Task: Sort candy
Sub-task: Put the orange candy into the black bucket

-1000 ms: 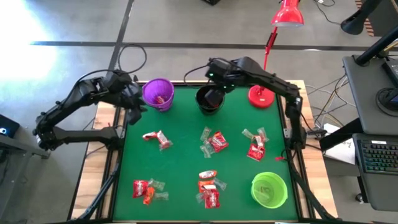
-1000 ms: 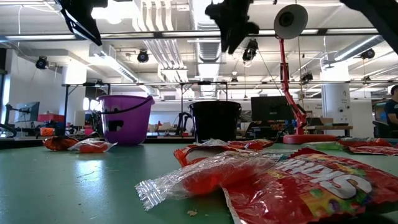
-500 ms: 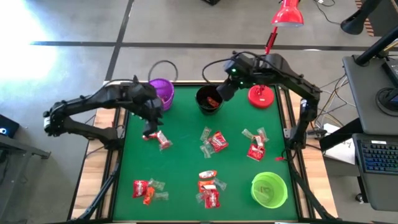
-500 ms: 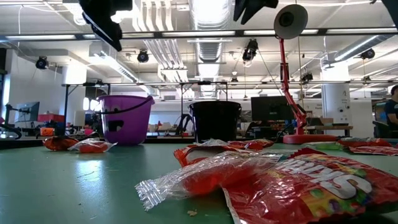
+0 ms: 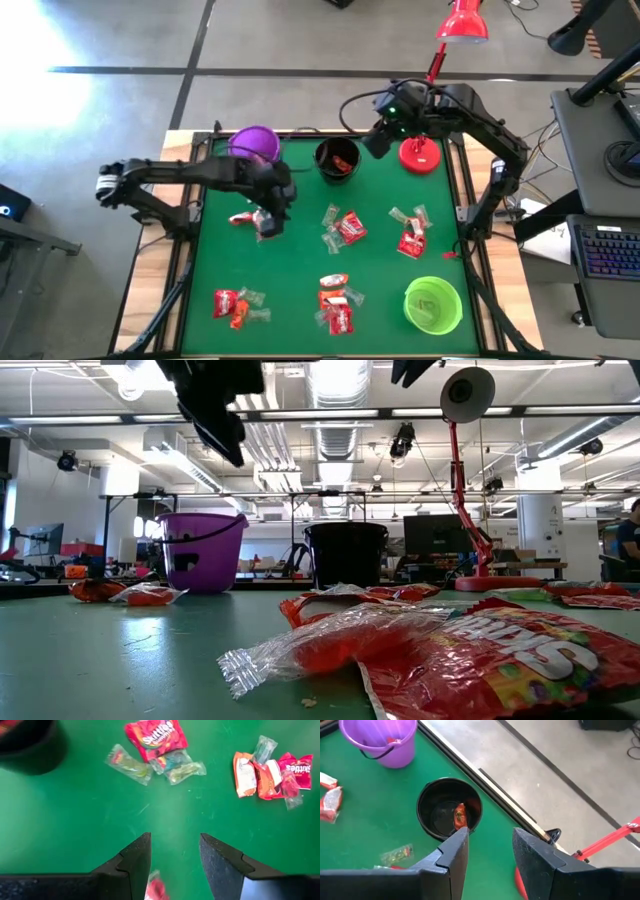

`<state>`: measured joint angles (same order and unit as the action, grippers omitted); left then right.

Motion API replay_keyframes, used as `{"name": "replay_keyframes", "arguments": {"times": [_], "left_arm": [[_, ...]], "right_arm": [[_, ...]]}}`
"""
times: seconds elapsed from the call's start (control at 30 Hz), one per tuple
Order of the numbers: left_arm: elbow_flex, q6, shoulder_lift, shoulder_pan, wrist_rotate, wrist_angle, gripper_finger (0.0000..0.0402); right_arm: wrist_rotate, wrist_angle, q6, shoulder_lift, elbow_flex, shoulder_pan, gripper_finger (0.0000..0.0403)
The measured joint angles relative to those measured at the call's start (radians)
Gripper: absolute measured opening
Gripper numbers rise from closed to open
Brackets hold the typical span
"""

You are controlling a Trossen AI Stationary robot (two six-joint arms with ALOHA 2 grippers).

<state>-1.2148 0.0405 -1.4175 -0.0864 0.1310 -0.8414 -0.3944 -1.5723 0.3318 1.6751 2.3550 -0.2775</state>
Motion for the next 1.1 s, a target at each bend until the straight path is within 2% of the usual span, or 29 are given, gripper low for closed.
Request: {"name": "replay_keyframes", "arguments": {"times": [0.27, 0.43, 0.63, 0.87, 1.1], "left_arm": [[0.0, 0.14, -0.139, 0.119, -0.001, 0.115, 0.015], [0.0, 0.228, -0.193, 0.2, -0.058, 0.189, 0.015], [-0.03, 0.374, -0.273, 0.233, -0.061, 0.214, 0.016], [-0.158, 0.372, -0.407, 0.271, -0.069, 0.206, 0.0185], [-0.322, 0.369, -0.533, 0.308, -0.157, 0.144, 0.0187]], "right_arm": [[0.0, 0.0, -0.069, -0.018, 0.0, 0.0, 0.0145], [0.0, 0.001, -0.129, -0.018, 0.0, 0.0, 0.0147], [0.001, 0.001, -0.161, -0.019, -0.001, 0.0, 0.0152], [0.001, 0.002, -0.194, -0.019, -0.001, -0.001, 0.0153], [0.001, 0.002, -0.194, -0.019, -0.001, -0.001, 0.0153]]}}
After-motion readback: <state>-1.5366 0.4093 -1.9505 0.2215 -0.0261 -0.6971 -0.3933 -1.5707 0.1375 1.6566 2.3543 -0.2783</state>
